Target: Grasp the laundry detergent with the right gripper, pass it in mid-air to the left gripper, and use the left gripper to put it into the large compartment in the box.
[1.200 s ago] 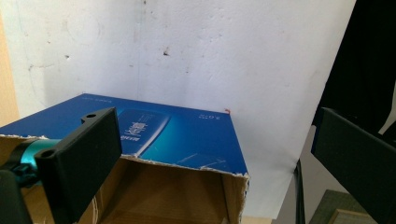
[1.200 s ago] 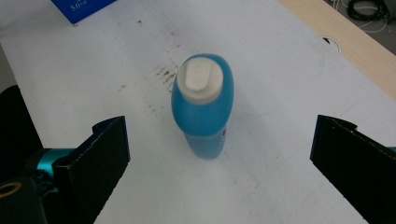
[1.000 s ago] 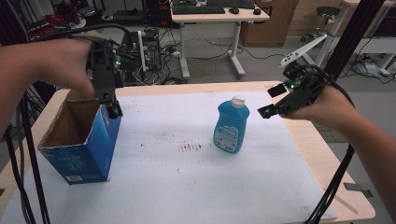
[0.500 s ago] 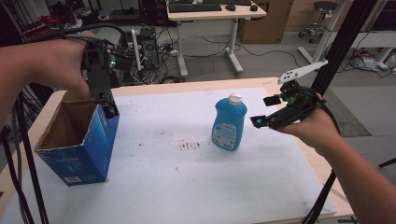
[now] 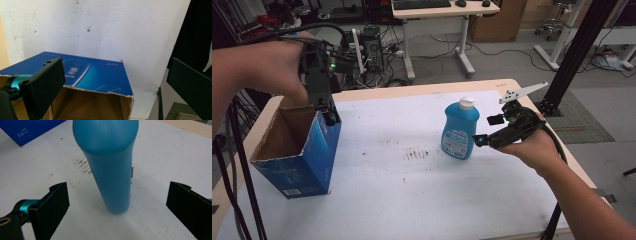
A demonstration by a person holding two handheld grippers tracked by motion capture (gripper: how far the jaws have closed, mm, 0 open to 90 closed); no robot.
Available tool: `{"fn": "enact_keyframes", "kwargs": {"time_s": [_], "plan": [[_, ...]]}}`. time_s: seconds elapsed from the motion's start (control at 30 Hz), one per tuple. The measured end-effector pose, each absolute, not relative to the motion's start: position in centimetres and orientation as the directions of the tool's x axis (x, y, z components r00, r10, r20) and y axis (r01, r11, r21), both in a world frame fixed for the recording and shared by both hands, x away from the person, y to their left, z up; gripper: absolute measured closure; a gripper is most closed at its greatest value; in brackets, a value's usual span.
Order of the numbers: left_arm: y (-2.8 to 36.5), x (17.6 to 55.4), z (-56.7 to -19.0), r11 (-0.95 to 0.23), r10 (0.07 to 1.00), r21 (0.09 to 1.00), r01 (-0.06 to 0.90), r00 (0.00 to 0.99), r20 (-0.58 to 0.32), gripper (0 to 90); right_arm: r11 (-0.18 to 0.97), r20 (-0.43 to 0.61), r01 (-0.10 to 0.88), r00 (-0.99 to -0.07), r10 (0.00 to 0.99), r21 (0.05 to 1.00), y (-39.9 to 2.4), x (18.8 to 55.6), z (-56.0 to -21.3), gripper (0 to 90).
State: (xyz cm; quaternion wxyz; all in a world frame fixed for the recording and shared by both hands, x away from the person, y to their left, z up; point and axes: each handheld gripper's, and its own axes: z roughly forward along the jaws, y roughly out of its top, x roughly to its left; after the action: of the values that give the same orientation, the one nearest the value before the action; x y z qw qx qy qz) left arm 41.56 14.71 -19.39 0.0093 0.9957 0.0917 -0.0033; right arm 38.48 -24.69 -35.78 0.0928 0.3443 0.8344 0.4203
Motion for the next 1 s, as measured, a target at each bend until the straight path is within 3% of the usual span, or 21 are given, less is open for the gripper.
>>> {"fn": "enact_keyframes", "kwargs": {"time_s": [1.0], "plan": [[16.0, 41.5, -20.0, -0.983, 0.183, 0.021, 0.183, 0.983, -0.016, 1.6, 0.39, 0.184, 0.507, -0.758, 0.625, 0.769, -21.1, 41.0, -39.5, 3.7]]}}
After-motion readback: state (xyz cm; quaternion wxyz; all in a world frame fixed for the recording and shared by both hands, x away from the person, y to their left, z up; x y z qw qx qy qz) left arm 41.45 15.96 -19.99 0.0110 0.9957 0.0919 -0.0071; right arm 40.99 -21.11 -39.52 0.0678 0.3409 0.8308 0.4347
